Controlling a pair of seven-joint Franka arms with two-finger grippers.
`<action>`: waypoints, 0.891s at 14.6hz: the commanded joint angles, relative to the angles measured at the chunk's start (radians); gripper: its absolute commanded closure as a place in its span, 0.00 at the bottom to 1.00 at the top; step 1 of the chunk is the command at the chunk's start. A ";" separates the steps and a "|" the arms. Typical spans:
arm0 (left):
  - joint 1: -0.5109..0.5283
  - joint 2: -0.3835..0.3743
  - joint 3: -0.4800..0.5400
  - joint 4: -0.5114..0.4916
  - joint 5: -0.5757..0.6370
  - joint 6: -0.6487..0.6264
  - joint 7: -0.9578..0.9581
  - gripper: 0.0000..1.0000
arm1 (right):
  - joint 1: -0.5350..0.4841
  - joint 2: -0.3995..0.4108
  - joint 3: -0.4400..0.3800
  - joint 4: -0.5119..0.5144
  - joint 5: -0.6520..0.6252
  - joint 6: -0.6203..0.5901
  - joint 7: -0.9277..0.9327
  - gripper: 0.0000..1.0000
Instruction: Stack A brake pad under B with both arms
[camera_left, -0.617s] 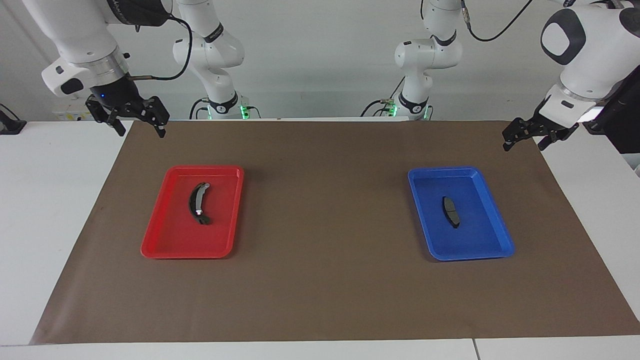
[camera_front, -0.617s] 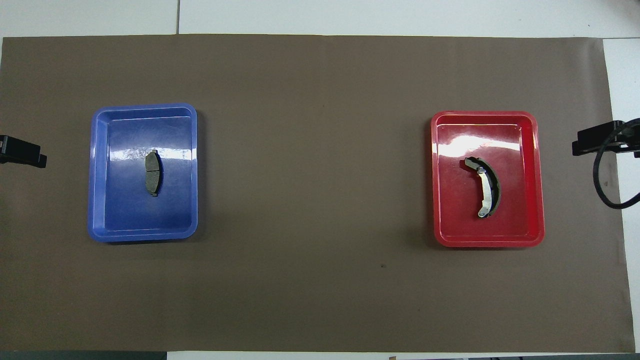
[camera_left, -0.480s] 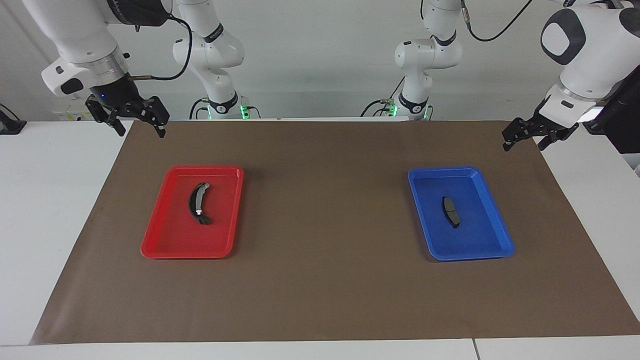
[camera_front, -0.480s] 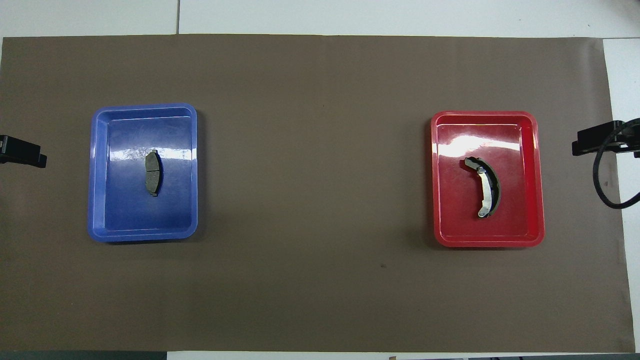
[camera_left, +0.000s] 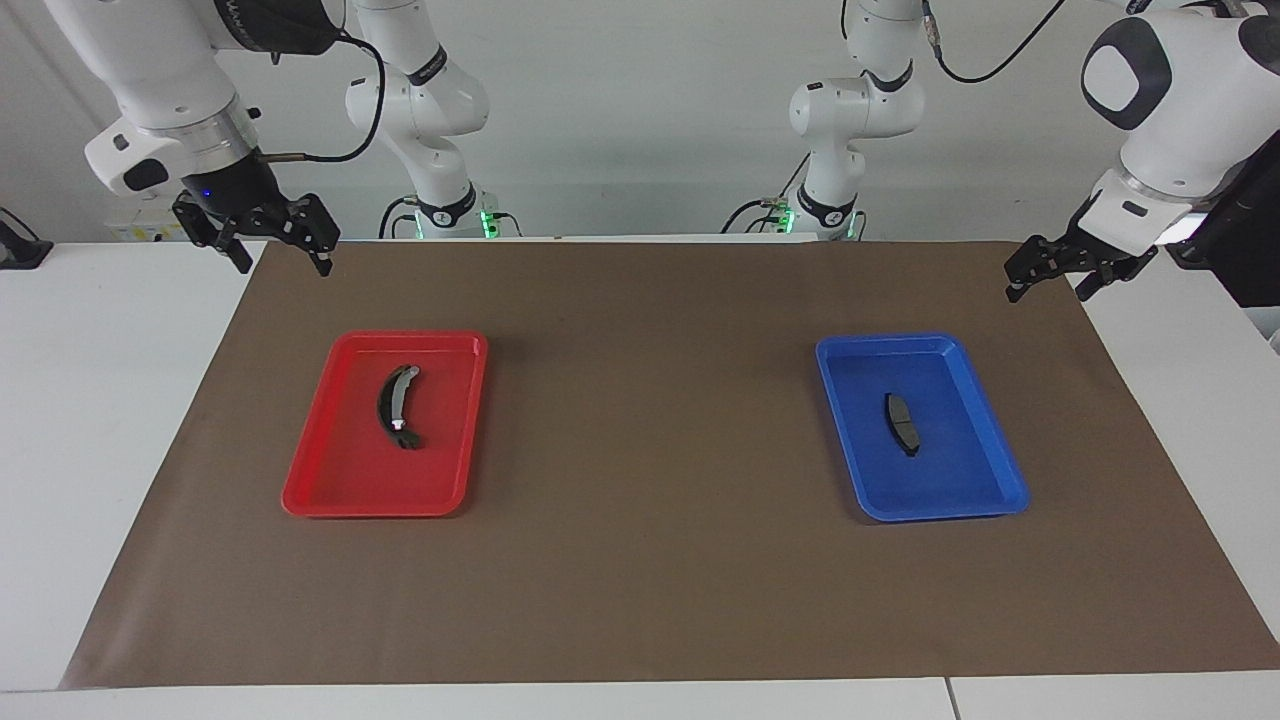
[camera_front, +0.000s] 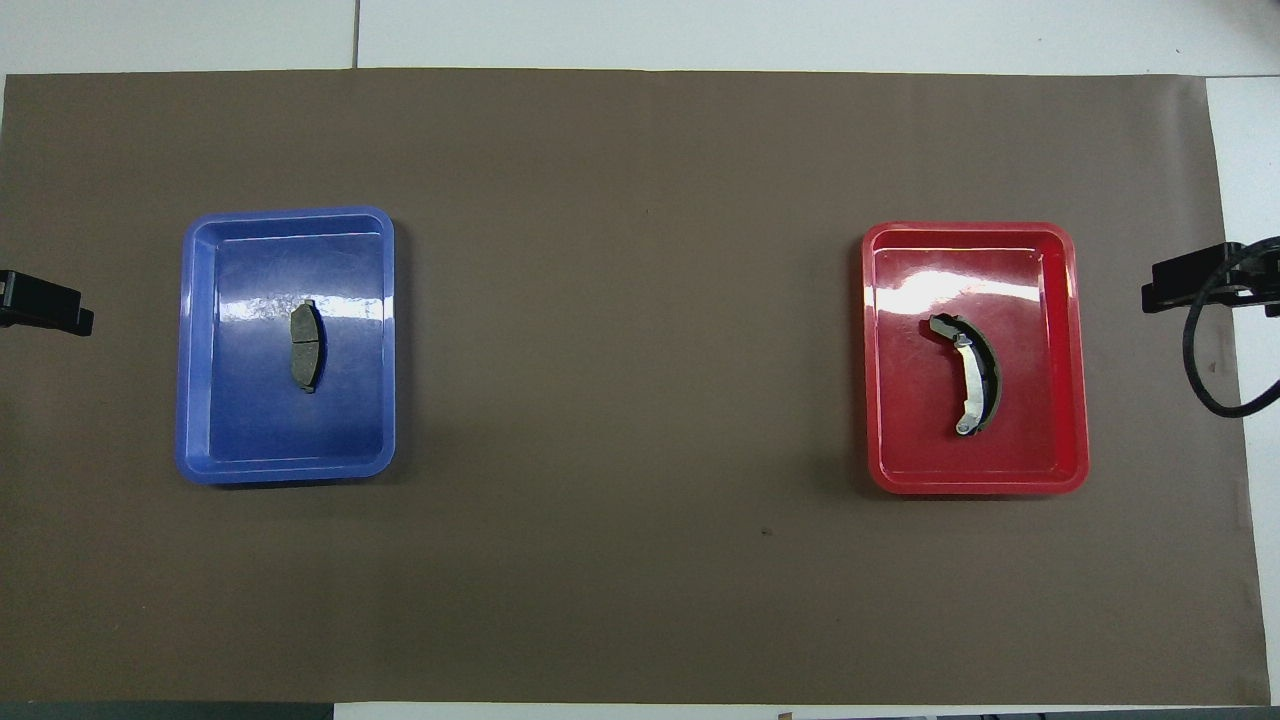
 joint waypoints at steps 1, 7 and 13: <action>0.006 -0.024 -0.005 -0.025 0.010 0.019 0.006 0.01 | -0.010 -0.019 0.008 -0.028 0.005 0.002 -0.003 0.01; 0.007 -0.024 -0.003 -0.025 0.010 0.016 0.006 0.01 | -0.009 -0.100 0.008 -0.268 0.007 0.220 -0.020 0.01; -0.010 -0.026 -0.009 -0.045 0.010 0.074 -0.003 0.01 | 0.028 0.001 0.011 -0.537 0.009 0.638 -0.052 0.01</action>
